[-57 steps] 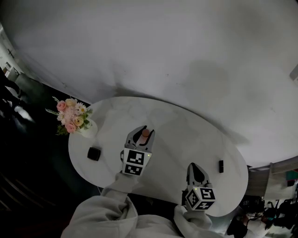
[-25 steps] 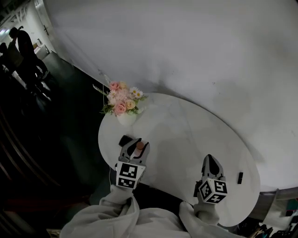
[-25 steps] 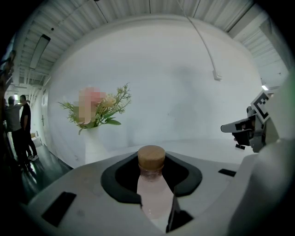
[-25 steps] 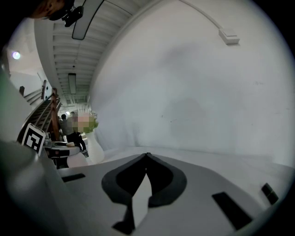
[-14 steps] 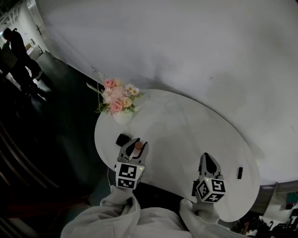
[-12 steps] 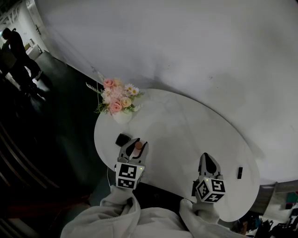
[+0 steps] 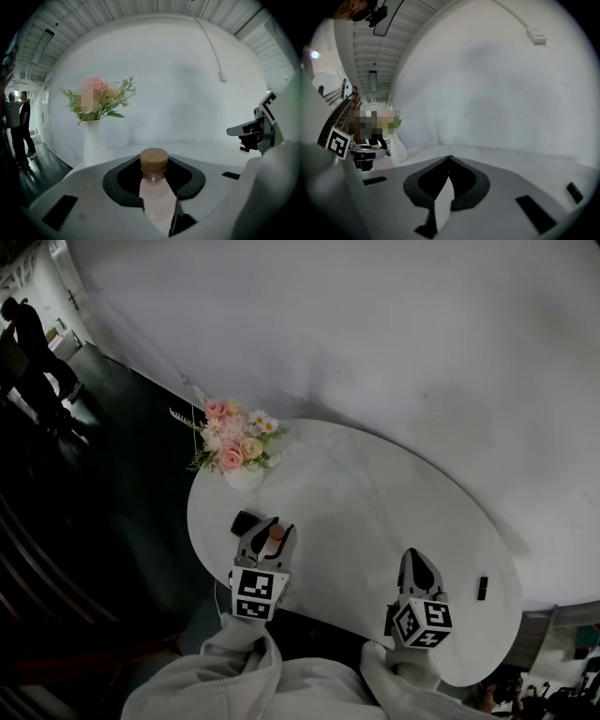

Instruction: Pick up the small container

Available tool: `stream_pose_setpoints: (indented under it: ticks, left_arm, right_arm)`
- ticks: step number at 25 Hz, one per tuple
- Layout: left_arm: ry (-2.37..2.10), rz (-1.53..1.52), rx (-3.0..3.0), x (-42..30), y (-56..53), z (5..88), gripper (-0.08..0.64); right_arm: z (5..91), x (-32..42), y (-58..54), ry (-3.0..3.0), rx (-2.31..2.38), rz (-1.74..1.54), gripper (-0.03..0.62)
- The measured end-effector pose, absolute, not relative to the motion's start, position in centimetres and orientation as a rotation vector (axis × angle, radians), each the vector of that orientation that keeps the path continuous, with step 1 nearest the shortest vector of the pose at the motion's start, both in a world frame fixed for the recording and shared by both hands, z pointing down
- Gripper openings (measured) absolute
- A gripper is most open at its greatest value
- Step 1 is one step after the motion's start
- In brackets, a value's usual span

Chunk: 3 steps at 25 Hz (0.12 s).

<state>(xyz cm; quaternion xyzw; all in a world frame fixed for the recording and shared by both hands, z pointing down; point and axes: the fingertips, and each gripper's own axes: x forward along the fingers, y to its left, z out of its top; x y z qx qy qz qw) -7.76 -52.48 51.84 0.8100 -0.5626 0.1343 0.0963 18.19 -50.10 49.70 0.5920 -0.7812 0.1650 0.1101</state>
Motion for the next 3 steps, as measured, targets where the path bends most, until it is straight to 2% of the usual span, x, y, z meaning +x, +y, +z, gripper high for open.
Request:
stream_pose_setpoints:
  ticks: [3]
  left_arm:
    - [-1.663, 0.401, 2.403, -7.71, -52.59, 51.84, 0.123]
  right_arm:
    - [49.61, 18.27, -50.07, -2.296, 1.745, 0.483, 0.049]
